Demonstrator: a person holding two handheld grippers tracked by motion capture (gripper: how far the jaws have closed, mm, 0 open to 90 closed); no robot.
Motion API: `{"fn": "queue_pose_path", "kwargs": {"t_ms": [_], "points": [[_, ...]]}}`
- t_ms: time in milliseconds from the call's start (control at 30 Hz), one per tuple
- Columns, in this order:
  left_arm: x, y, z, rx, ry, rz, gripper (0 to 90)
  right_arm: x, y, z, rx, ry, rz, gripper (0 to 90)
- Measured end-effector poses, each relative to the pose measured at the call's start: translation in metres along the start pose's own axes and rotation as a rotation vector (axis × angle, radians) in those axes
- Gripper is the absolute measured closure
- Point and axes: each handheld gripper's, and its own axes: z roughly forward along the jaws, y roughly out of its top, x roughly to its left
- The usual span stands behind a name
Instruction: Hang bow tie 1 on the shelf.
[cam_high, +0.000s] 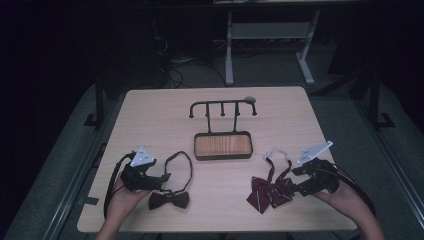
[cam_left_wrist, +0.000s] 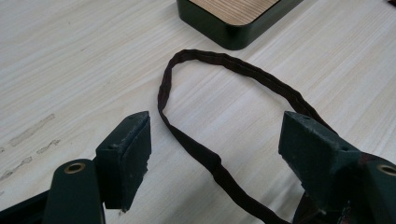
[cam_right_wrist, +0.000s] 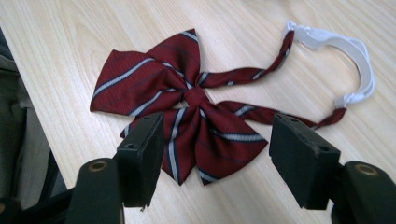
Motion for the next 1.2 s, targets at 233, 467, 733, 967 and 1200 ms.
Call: {"fn": "queue_pose_path", "kwargs": {"t_ms": [233, 467, 733, 967, 1200], "points": [[0.0, 0.0, -0.001, 0.003, 0.0, 0.005, 25.9, 0.001, 0.02, 0.004, 0.045, 0.005, -0.042, 37.7], [0.001, 0.0, -0.001, 0.001, -0.002, 0.006, 25.9, -0.002, 0.032, 0.008, 0.054, 0.013, -0.07, 38.5], [0.0, 0.0, 0.0, 0.005, -0.002, 0.007, 25.9, -0.008, 0.043, 0.013, 0.068, 0.023, -0.071, 40.6], [0.0, 0.0, 0.0, 0.007, -0.001, 0.01, 25.9, -0.016, 0.054, 0.017, 0.085, 0.024, -0.066, 42.5], [0.0, -0.001, 0.0, 0.007, -0.003, 0.001, 25.9, -0.027, 0.06, 0.023, 0.106, 0.005, -0.049, 44.4]]}}
